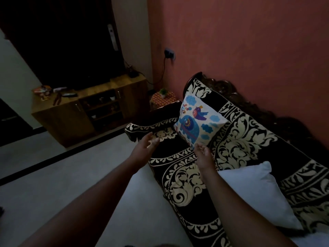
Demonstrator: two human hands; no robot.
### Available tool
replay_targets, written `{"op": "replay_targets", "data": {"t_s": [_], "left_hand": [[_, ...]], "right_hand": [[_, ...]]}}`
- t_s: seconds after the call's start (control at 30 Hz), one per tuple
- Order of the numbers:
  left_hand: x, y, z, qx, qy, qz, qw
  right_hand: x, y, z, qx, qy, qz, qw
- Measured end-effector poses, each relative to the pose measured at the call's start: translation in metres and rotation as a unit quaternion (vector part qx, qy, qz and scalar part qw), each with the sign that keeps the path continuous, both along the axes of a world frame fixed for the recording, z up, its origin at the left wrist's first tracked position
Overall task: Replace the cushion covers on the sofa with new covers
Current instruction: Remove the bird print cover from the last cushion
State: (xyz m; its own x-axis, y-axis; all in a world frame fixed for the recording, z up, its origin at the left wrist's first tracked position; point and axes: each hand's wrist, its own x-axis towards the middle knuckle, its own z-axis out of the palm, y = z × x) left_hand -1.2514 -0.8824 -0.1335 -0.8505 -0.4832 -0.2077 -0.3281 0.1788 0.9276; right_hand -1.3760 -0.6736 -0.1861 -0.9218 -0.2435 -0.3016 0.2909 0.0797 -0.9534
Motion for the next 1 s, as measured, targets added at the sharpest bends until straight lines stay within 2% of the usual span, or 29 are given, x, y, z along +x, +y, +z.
{"op": "replay_targets", "data": {"t_s": [0.1,0.33,0.53,0.77,1.0], "left_hand": [[-0.034,-0.034,-0.019,-0.022,-0.010,-0.021,0.999],[-0.125,-0.118,-0.062,0.016,-0.037,-0.054,0.998],[-0.192,-0.177,-0.076,0.018,-0.073,-0.125,0.989],[-0.266,-0.194,-0.103,0.007,-0.108,-0.172,0.979],[-0.346,-0.188,-0.132,0.006,-0.168,-0.192,0.967]], "right_hand": [[-0.029,-0.023,-0.014,0.022,-0.017,0.002,1.000],[-0.092,-0.072,-0.061,0.082,-0.045,-0.036,0.995],[-0.121,-0.112,-0.044,0.138,-0.067,-0.102,0.983],[-0.179,-0.126,-0.065,0.142,-0.077,-0.152,0.975],[-0.283,-0.106,-0.112,0.138,-0.116,-0.196,0.964]]}}
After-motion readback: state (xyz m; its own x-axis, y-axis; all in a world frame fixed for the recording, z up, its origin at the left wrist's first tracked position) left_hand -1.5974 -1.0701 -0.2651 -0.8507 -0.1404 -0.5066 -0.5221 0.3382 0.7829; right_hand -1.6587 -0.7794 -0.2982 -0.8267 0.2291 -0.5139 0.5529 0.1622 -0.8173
